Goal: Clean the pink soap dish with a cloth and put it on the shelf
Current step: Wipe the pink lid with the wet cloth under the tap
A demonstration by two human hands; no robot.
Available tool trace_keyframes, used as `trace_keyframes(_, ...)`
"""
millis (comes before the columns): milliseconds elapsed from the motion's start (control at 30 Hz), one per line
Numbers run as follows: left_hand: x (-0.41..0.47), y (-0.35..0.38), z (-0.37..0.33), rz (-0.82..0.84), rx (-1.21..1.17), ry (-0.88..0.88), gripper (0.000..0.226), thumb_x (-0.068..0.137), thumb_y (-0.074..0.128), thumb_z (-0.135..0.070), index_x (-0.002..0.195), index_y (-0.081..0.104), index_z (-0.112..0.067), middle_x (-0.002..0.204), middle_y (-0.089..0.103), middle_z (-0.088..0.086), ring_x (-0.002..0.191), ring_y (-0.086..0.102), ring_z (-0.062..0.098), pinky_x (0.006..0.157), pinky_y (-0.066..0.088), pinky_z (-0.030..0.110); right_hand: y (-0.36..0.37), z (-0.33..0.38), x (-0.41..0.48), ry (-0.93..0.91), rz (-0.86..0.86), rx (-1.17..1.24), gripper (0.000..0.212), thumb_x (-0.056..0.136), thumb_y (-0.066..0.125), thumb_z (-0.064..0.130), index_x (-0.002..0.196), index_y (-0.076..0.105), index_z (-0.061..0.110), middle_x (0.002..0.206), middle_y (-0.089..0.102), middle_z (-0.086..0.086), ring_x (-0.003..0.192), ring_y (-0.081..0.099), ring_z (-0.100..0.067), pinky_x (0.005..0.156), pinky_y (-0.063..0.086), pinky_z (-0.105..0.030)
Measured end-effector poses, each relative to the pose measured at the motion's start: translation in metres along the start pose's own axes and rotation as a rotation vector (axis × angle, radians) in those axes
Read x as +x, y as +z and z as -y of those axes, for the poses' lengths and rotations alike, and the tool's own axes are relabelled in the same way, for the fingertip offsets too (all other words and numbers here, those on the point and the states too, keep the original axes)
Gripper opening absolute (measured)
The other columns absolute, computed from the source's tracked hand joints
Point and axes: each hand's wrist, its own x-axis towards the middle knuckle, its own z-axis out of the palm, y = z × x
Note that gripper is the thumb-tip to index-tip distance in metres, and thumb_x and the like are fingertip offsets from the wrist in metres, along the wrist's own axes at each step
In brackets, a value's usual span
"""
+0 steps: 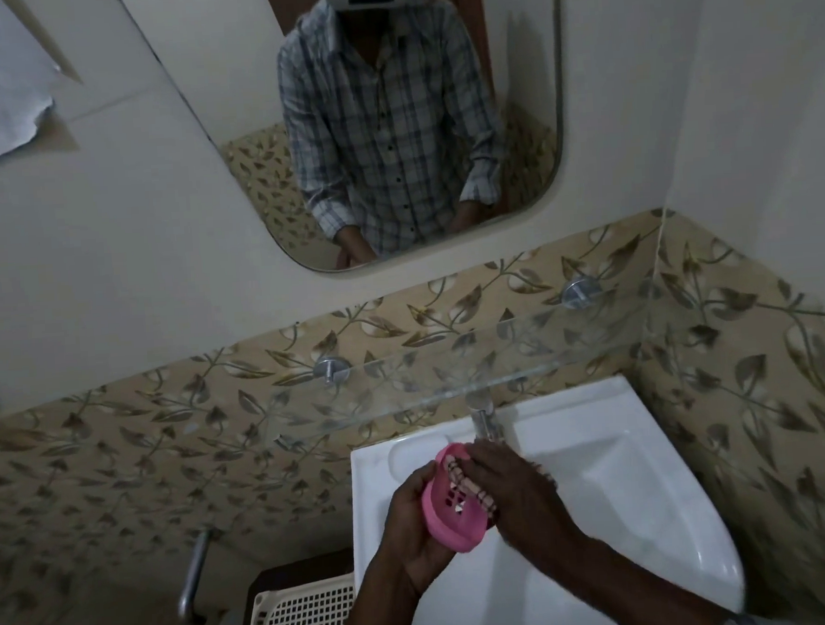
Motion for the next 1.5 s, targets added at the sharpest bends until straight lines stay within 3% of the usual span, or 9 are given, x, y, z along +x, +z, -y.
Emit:
trace_keyframes(100, 0.0, 0.0, -0.009, -0.008, -0.042, -0.059, 0.05, 0.087, 0.051, -0.025, 0.113, 0.067, 0.015, 0.105, 0.071, 0.032, 0.088, 0.073, 0.043, 0.081, 0.061, 0.047, 0.0, 0.005, -0.004, -0.352, 0.015, 0.039, 0.033, 0.1, 0.041, 0.01, 0.113, 0.072, 0.007, 0.118, 0.069, -0.011, 0.112, 0.064, -0.026, 0.101, 0.051, -0.04)
trace_keyframes(400, -0.009, -0.009, -0.011, 0.021, -0.016, -0.138, 0.053, 0.083, 0.056, -0.021, 0.122, 0.064, 0.015, 0.118, 0.066, 0.036, 0.096, 0.069, 0.049, 0.087, 0.056, 0.056, -0.019, -0.02, -0.002, -0.608, 0.142, 0.058, 0.031, 0.102, 0.046, 0.016, 0.123, 0.069, 0.016, 0.13, 0.066, -0.002, 0.127, 0.057, -0.016, 0.113, 0.04, -0.04)
trace_keyframes(600, -0.001, -0.01, -0.005, -0.104, 0.022, -0.036, 0.057, 0.078, 0.062, -0.029, 0.116, 0.062, 0.014, 0.108, 0.064, 0.032, 0.091, 0.066, 0.044, 0.086, 0.055, 0.048, -0.001, 0.035, -0.028, -0.039, 0.125, 0.193, 0.047, 0.061, 0.079, -0.007, 0.101, 0.079, 0.018, 0.1, 0.078, 0.003, 0.094, 0.073, -0.014, 0.078, 0.062, -0.033)
trace_keyframes(733, -0.002, -0.023, -0.001, -0.072, 0.015, 0.091, 0.059, 0.085, 0.058, -0.031, 0.119, 0.065, 0.016, 0.11, 0.069, 0.034, 0.092, 0.073, 0.042, 0.08, 0.062, 0.048, -0.031, 0.03, 0.005, 0.536, 0.327, 0.958, 0.027, 0.084, 0.061, -0.001, 0.101, 0.077, 0.011, 0.078, 0.074, -0.015, 0.067, 0.071, -0.03, 0.061, 0.06, -0.036)
trace_keyframes(867, -0.007, -0.035, -0.012, 0.009, 0.126, 0.252, 0.048, 0.083, 0.07, -0.015, 0.128, 0.063, 0.001, 0.119, 0.066, 0.033, 0.101, 0.068, 0.044, 0.09, 0.056, 0.06, -0.058, 0.003, 0.024, 0.859, 0.15, 1.448, 0.034, 0.095, 0.048, -0.005, 0.115, 0.072, 0.009, 0.106, 0.075, -0.021, 0.095, 0.073, -0.039, 0.075, 0.061, -0.042)
trace_keyframes(1067, -0.007, -0.017, 0.004, -0.181, 0.83, 0.496, 0.031, 0.07, 0.079, -0.019, 0.101, 0.077, -0.015, 0.093, 0.077, 0.011, 0.081, 0.07, 0.022, 0.068, 0.054, 0.031, -0.042, -0.006, 0.009, 0.879, 0.069, 0.981, 0.032, 0.1, 0.05, 0.006, 0.124, 0.064, 0.021, 0.117, 0.073, 0.003, 0.109, 0.069, -0.018, 0.097, 0.054, -0.042)
trace_keyframes(1200, -0.003, 0.004, 0.022, -0.345, 1.081, 0.544, 0.015, 0.067, 0.077, -0.012, 0.083, 0.077, -0.012, 0.075, 0.078, 0.003, 0.068, 0.072, 0.016, 0.059, 0.055, 0.026, -0.033, 0.023, -0.001, 0.59, 0.162, 0.627, 0.047, 0.098, 0.05, 0.006, 0.135, 0.056, 0.034, 0.133, 0.063, 0.013, 0.108, 0.062, 0.004, 0.092, 0.049, -0.018)
trace_keyframes(1333, -0.007, 0.007, 0.037, -0.407, 1.105, 0.615, 0.019, 0.082, 0.061, -0.014, 0.076, 0.072, 0.0, 0.071, 0.075, 0.016, 0.066, 0.068, 0.016, 0.059, 0.052, 0.036, -0.023, 0.03, -0.016, 0.161, 0.217, 0.256, 0.054, 0.092, 0.046, 0.0, 0.143, 0.044, 0.018, 0.153, 0.039, -0.001, 0.147, 0.024, -0.019, 0.12, 0.02, -0.036)
trace_keyframes(1500, -0.012, 0.008, 0.036, -0.463, 1.002, 0.778, 0.02, 0.07, 0.059, -0.026, 0.057, 0.066, -0.013, 0.05, 0.065, 0.01, 0.053, 0.061, 0.016, 0.053, 0.046, 0.034, -0.024, 0.044, -0.008, 0.253, 0.106, 0.31, 0.043, 0.098, 0.05, 0.0, 0.136, 0.055, 0.017, 0.149, 0.044, -0.001, 0.142, 0.036, -0.014, 0.119, 0.02, -0.018)
